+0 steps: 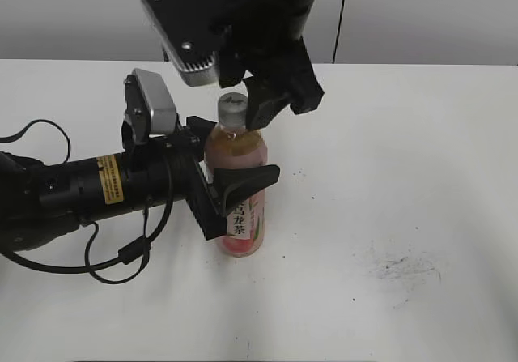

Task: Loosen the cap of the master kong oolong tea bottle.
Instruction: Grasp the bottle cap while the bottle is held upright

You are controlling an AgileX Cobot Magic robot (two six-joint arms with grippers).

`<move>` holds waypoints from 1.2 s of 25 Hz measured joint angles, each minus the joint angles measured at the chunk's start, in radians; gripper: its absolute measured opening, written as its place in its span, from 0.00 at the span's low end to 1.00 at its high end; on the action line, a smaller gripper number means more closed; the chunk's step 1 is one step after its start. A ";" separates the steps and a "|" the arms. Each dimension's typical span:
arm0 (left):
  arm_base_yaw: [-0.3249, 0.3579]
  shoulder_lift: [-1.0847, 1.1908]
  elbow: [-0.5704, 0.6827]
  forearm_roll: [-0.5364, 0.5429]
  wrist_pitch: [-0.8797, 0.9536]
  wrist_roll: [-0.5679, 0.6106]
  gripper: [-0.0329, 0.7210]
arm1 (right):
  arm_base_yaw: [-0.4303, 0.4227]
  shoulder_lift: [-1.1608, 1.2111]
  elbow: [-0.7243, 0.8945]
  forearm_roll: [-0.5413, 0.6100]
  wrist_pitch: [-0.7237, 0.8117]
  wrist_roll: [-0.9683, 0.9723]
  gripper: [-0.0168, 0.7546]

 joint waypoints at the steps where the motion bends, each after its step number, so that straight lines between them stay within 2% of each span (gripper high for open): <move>1: 0.000 0.000 0.000 0.000 0.000 0.000 0.64 | 0.000 0.000 0.000 -0.018 0.000 0.086 0.64; 6: 0.000 0.000 0.000 -0.002 0.000 -0.003 0.64 | 0.000 0.000 0.000 -0.060 0.008 0.479 0.66; 10: 0.000 0.000 0.000 -0.006 0.001 -0.008 0.64 | 0.000 0.000 0.001 -0.070 0.023 0.697 0.66; 12: 0.000 0.000 0.000 -0.008 0.001 -0.011 0.64 | -0.001 0.000 0.001 -0.060 0.027 0.747 0.66; 16: 0.000 0.000 -0.001 -0.002 0.001 -0.005 0.64 | -0.001 -0.003 0.001 0.084 0.011 0.799 0.66; 18: 0.000 0.000 -0.001 -0.001 0.001 -0.005 0.64 | 0.000 -0.012 0.001 0.120 0.007 0.846 0.66; 24: 0.000 0.000 -0.001 0.000 0.001 -0.004 0.64 | 0.000 -0.021 0.001 0.033 0.004 1.114 0.66; 30: 0.000 0.000 -0.001 0.000 0.001 -0.004 0.64 | 0.000 -0.022 0.001 0.050 0.003 1.216 0.64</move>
